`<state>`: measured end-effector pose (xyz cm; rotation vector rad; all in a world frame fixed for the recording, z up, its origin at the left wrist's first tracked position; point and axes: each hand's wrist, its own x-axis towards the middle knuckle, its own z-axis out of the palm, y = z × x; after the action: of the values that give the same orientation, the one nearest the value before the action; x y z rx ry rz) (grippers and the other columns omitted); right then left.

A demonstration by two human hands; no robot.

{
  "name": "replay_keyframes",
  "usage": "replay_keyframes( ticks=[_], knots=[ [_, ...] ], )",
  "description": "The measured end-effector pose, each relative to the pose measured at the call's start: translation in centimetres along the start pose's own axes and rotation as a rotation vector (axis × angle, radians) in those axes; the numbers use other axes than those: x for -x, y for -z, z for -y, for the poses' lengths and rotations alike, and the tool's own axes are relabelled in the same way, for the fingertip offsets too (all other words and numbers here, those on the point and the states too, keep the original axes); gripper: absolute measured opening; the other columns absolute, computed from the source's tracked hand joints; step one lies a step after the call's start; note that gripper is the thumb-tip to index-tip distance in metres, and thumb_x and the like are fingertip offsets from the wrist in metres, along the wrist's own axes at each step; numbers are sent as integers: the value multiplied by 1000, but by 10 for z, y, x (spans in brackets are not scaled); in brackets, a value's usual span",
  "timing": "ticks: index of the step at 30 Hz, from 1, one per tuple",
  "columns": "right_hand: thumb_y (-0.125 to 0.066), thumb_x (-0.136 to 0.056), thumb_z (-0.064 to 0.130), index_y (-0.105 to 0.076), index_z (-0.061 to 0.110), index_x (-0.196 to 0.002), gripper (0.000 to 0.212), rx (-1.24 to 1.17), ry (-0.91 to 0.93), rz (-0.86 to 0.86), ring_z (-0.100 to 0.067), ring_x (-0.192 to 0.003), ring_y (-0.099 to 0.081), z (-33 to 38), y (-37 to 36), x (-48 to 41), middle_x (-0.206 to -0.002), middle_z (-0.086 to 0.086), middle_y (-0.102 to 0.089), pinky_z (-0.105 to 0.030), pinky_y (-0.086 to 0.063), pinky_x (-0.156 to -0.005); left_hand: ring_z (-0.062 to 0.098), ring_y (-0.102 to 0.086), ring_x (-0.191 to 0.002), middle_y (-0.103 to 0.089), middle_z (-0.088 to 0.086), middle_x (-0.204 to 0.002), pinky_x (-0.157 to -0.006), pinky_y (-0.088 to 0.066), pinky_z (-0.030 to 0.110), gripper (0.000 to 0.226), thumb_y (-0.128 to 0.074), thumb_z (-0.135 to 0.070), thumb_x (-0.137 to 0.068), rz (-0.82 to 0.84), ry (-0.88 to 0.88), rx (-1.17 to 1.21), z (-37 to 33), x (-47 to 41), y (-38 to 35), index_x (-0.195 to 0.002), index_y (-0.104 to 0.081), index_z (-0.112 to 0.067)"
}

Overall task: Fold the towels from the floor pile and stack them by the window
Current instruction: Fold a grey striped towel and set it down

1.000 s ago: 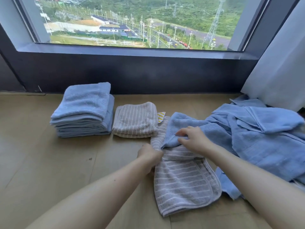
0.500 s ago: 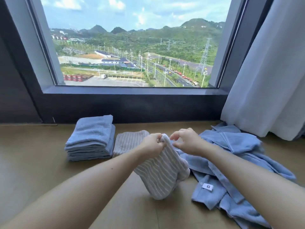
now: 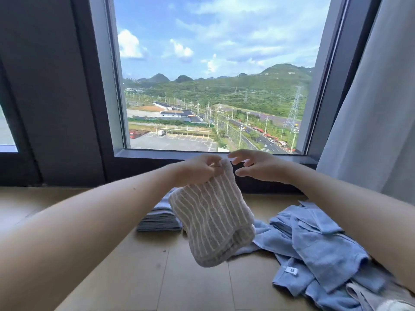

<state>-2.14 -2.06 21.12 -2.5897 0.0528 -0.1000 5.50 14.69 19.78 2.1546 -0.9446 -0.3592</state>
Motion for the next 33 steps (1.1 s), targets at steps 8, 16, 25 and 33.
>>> replay_keyframes(
  ticks=[8, 16, 25, 33],
  knots=[
    [-57, -90, 37, -49, 28, -129, 41, -173, -44, -55, -15, -109, -55, 3, -18, 26, -121, 4, -59, -35, -44, -95, 15, -55, -69, -57, 3, -81, -65, -50, 28, 16, -46, -17, -99, -188, 96, 558, -4, 31, 22, -88, -58, -17],
    [-35, -96, 51, -46, 18, -128, 47, -577, -465, 4, -23, -100, -58, -10, -57, 29, -121, -5, -58, -38, -47, -85, 24, -60, -73, -60, 11, -87, -64, -52, 33, 24, -44, -13, -99, -431, 249, 869, 6, 19, 29, -118, -54, -3],
    [-48, -93, 45, -64, 17, -98, 33, -756, -388, 179, -17, -85, -62, 0, -82, 25, -96, -2, -66, -29, -47, -75, 25, -61, -79, -59, 13, -95, -66, -53, 34, 28, -42, -8, -99, -448, 254, 876, 13, 19, 32, -125, -48, 1],
    [-63, -88, 16, -66, 6, -87, 10, -944, -304, -176, -15, -55, -57, 21, -65, 12, -70, -6, -60, -20, -50, -48, 19, -57, -86, -59, 9, -106, -71, -45, 30, 19, -46, -19, -98, -221, 386, 191, 16, 33, 34, -111, -53, -7]
  ],
)
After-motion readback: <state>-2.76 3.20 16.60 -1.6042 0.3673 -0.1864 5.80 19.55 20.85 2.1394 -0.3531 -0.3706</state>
